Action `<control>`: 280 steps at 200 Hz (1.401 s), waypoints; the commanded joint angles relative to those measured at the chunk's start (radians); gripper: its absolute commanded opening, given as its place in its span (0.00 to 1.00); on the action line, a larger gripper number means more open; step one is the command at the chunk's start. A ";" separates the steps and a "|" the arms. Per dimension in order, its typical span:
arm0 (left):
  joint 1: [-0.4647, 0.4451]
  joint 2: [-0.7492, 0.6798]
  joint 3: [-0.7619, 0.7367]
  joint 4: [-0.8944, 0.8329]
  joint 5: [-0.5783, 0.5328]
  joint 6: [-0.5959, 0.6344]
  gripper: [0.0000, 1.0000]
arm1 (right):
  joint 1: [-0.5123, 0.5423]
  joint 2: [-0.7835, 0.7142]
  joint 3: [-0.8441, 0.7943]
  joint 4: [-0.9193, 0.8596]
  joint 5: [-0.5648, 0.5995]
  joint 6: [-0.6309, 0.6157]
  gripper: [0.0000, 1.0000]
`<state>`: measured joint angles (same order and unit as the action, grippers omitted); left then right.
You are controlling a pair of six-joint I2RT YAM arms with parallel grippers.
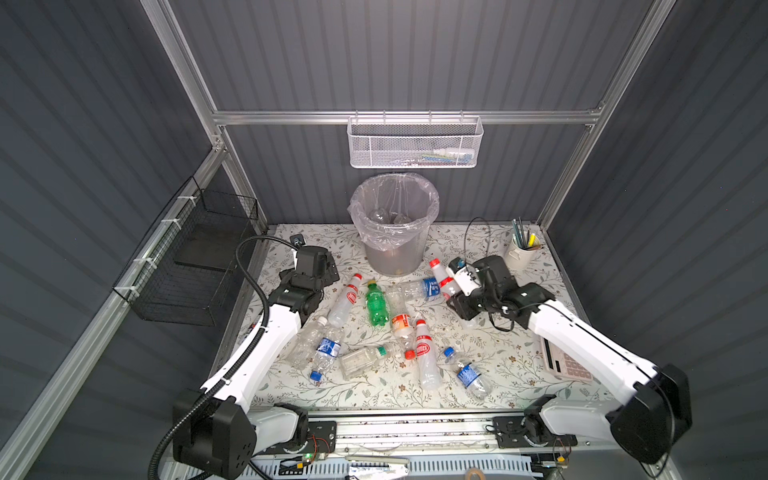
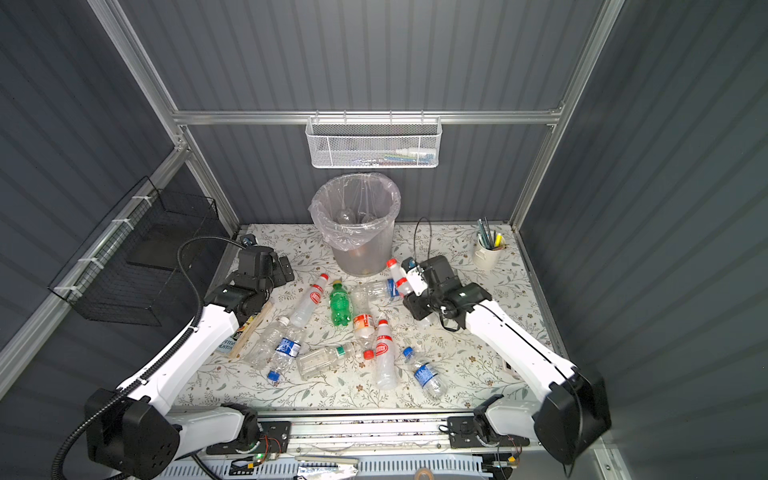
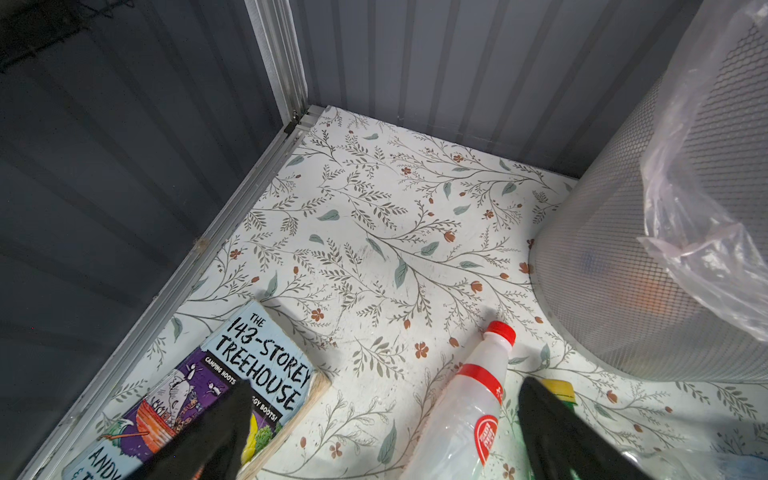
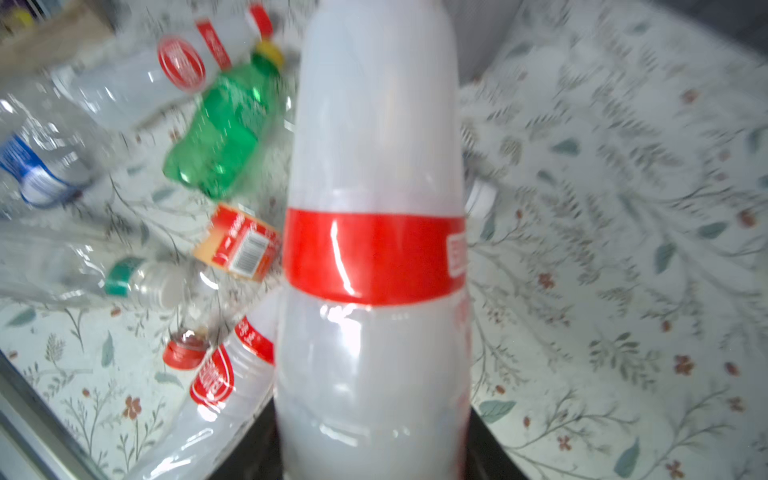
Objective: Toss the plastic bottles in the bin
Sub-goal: 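Carry the red-capped bottle over the bin and release it with the right gripper, then lower the right gripper onto a blue-capped clear bottle and grasp it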
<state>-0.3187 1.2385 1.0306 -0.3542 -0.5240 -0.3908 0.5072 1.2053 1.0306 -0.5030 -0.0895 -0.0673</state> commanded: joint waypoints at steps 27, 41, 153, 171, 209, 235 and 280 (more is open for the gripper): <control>0.006 -0.026 -0.035 0.020 -0.007 -0.020 0.99 | -0.047 -0.221 -0.028 0.533 0.093 0.044 0.53; 0.006 -0.023 -0.037 0.025 -0.001 -0.022 0.99 | -0.058 -0.197 0.003 0.646 0.091 0.069 0.53; 0.006 -0.027 -0.055 0.036 -0.003 -0.022 0.99 | -0.069 0.753 1.032 0.372 -0.187 0.280 0.83; 0.006 -0.033 -0.061 0.037 -0.004 -0.018 0.99 | -0.070 0.756 1.067 0.293 -0.137 0.225 0.95; 0.006 -0.037 -0.077 0.045 0.010 -0.025 0.99 | -0.098 0.538 0.890 0.315 0.051 0.143 0.99; 0.006 -0.033 -0.079 0.053 0.020 -0.027 0.99 | -0.107 0.367 0.699 0.284 0.127 0.122 0.99; 0.006 -0.028 -0.093 0.071 0.023 -0.028 0.99 | -0.113 0.119 0.263 0.134 0.157 0.253 0.99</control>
<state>-0.3187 1.2194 0.9531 -0.3023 -0.5114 -0.4049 0.3923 1.3594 1.4963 -0.2188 0.0322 0.1101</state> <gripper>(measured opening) 0.992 0.991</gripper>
